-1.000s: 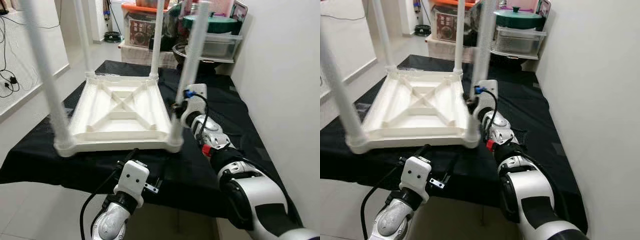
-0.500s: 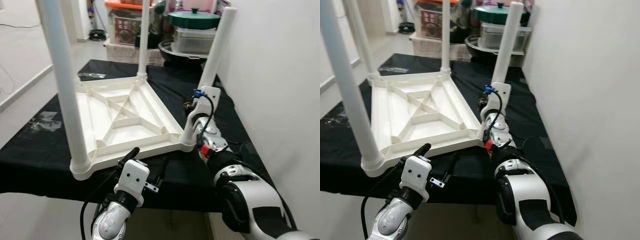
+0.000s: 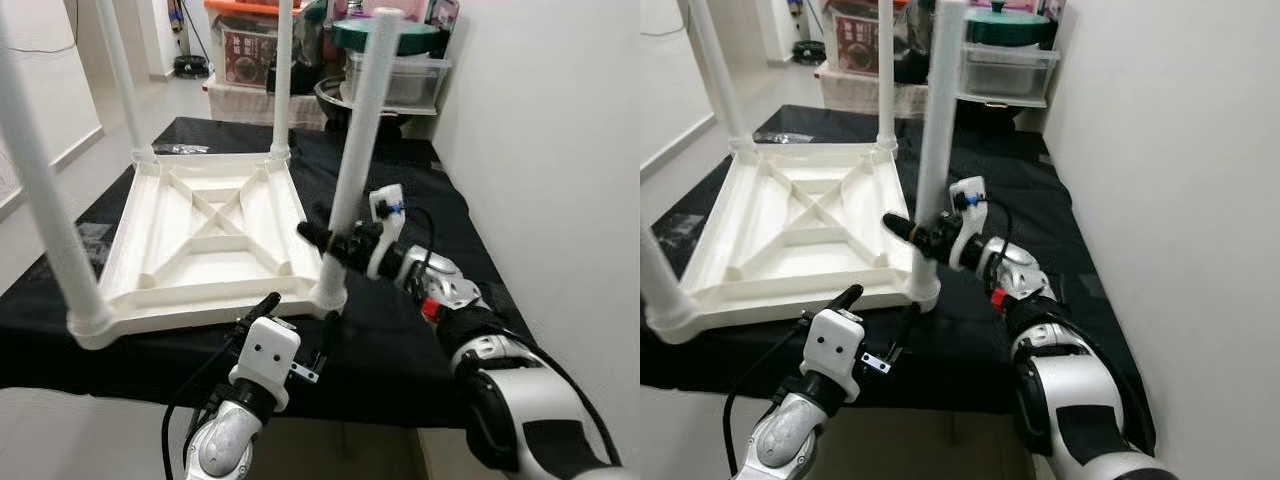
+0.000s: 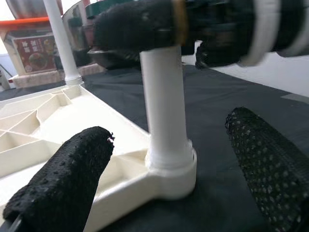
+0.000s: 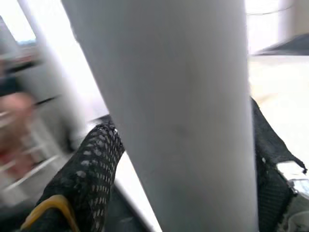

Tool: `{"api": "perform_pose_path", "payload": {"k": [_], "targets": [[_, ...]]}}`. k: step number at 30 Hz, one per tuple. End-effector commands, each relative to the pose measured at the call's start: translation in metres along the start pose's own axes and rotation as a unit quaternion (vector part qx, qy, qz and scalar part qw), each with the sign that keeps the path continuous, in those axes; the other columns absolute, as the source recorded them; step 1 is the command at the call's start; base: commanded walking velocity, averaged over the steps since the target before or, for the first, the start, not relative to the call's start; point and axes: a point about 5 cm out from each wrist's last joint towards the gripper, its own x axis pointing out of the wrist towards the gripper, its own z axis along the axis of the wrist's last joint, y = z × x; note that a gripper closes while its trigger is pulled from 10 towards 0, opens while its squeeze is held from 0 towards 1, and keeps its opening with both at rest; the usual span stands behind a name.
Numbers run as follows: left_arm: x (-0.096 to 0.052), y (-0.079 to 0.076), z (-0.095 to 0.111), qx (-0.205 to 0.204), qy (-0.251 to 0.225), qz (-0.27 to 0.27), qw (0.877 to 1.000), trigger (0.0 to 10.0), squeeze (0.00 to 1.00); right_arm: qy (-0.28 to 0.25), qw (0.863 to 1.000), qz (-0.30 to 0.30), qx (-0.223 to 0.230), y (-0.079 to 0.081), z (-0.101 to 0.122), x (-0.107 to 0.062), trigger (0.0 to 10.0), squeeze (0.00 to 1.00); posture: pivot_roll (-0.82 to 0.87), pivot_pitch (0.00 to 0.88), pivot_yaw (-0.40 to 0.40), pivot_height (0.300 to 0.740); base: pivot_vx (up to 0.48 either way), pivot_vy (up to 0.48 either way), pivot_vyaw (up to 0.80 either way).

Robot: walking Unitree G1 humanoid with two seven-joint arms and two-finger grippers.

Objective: Building children table

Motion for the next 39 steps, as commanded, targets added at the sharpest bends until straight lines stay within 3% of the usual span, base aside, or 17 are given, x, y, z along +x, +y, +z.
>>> {"api": "perform_pose_path", "payload": {"k": [1,5,6,7,15,20,23,26,29,30,31,32,34,36,37,38,39], "targets": [[-0.001,-0.002,-0.005,-0.001,0.011,-0.003,1.0,10.0,0.0,0.015,0.998,0.061,0.0,0.008,-0.002,0.004,10.0,0.0,0.09,0.03,-0.123,0.74,0.0,0.0,0.0],[-0.002,-0.002,-0.005,-0.001,0.012,-0.004,1.0,10.0,0.0,0.018,0.996,0.085,-0.009,0.013,0.002,0.012,10.0,0.0,0.09,0.031,-0.122,0.74,0.0,0.0,0.0],[-0.002,-0.002,-0.005,-0.001,0.012,-0.004,1.0,10.0,0.0,0.014,0.995,0.1,-0.006,0.016,0.004,0.016,8.2,0.0,0.09,0.035,-0.122,0.74,0.0,0.0,0.0],[-0.002,-0.002,-0.005,-0.001,0.012,-0.004,1.0,10.0,0.0,0.012,0.994,0.109,0.0,0.018,0.004,0.019,0.0,0.0,0.09,0.035,-0.122,0.74,0.0,0.0,0.0],[-0.002,-0.002,-0.005,-0.001,0.013,-0.003,1.0,10.0,0.0,0.014,0.997,0.069,-0.006,0.017,0.004,0.028,0.0,0.0,0.09,0.032,-0.122,0.74,0.0,0.0,0.0],[-0.003,-0.002,-0.006,-0.001,0.014,-0.002,1.0,10.0,0.0,0.017,0.997,-0.059,-0.036,0.002,0.004,0.024,0.0,0.0,0.09,0.025,-0.125,0.74,0.0,0.0,0.0],[-0.003,-0.002,-0.006,-0.002,0.015,-0.003,1.0,10.0,0.0,0.014,0.938,-0.344,-0.048,-0.029,0.009,0.005,0.0,0.0,0.09,0.023,-0.122,0.74,0.0,0.0,0.0],[-0.003,-0.002,-0.006,-0.002,0.015,-0.003,1.0,10.0,0.0,0.016,0.92,-0.389,-0.049,-0.034,0.009,0.0,0.0,0.0,0.09,0.023,-0.122,0.74,0.0,0.0,0.0],[-0.003,-0.003,-0.007,-0.001,0.016,-0.005,1.0,10.0,0.0,0.019,0.81,-0.585,-0.036,-0.05,0.001,-0.034,0.0,0.0,0.09,0.013,-0.123,0.74,0.0,0.0,0.0],[-0.003,-0.003,-0.007,-0.001,0.016,-0.005,1.0,10.0,0.0,0.019,0.81,-0.585,-0.036,-0.05,0.001,-0.034,0.0,0.0,0.09,0.013,-0.123,0.74,0.0,0.0,0.0],[-0.003,-0.003,-0.007,0.0,0.016,-0.005,1.0,10.0,0.0,0.014,0.781,-0.623,-0.027,-0.051,-0.002,-0.039,0.0,0.0,0.09,0.012,-0.121,0.74,0.0,0.0,0.0],[-0.003,-0.003,-0.007,0.0,0.016,-0.005,1.0,10.0,0.0,0.014,0.781,-0.623,-0.027,-0.051,-0.002,-0.039,0.0,0.0,0.09,0.012,-0.121,0.74,0.0,0.0,0.0],[-0.003,-0.003,-0.007,0.0,0.017,-0.006,1.0,10.0,0.0,0.001,0.748,-0.663,-0.018,-0.049,-0.007,-0.04,0.0,0.0,0.09,0.007,-0.122,0.74,0.0,0.0,0.0],[-0.003,-0.003,-0.007,0.0,0.017,-0.006,1.0,10.0,0.0,-0.002,0.743,-0.669,-0.014,-0.047,-0.008,-0.037,0.0,0.0,0.09,0.007,-0.122,0.74,0.0,0.0,0.0],[-0.003,-0.003,-0.007,0.0,0.017,-0.006,1.0,10.0,0.0,-0.005,0.74,-0.672,-0.013,-0.045,-0.009,-0.034,3.0,0.0,0.09,0.007,-0.121,0.74,0.0,0.0,0.0],[-0.003,-0.003,-0.007,0.0,0.017,-0.006,1.0,10.0,0.0,-0.014,0.754,-0.657,-0.005,-0.043,-0.009,-0.026,10.0,0.0,0.09,0.009,-0.12,0.74,0.0,0.0,0.0],[-0.003,-0.004,-0.007,0.0,0.017,-0.006,1.0,10.0,0.0,-0.021,0.764,-0.645,0.001,-0.041,-0.009,-0.022,10.0,0.0,0.09,0.008,-0.121,0.74,0.0,0.0,0.0]]}}
